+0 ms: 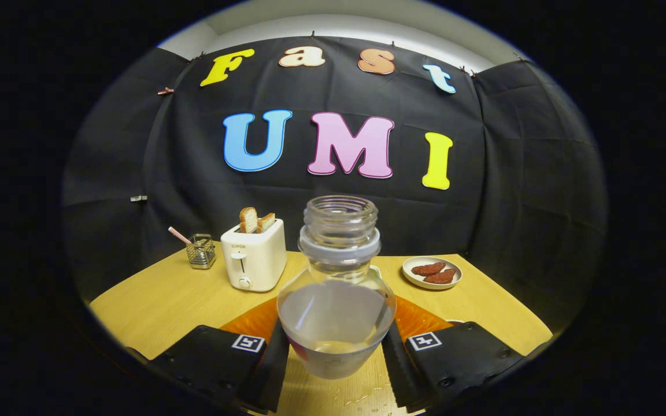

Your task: Take the bottle from table, then pour the juice into the cup, finally place the bottle on the coaster

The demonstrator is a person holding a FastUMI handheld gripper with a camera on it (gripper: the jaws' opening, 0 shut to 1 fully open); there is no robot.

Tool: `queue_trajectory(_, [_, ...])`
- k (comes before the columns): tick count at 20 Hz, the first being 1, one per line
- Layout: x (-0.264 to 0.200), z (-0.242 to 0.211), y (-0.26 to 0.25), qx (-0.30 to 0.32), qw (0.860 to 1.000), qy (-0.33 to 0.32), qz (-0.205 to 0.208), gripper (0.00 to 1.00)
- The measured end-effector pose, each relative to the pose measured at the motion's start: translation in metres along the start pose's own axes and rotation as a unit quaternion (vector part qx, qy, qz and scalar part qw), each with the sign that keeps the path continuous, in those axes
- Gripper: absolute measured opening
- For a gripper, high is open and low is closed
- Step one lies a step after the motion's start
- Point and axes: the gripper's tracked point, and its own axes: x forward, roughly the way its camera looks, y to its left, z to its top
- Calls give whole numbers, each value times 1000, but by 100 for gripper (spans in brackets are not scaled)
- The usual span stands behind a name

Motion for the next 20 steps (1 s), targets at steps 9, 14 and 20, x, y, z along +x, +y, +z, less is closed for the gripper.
queue_trajectory(9, [72,-10,-14,-23,999,-6,-28,75])
queue_trajectory(14, [112,-21,3,-19,1000,-13,-14,74])
queue_trajectory(20, [166,-49,-2,18,999,11,-34,74])
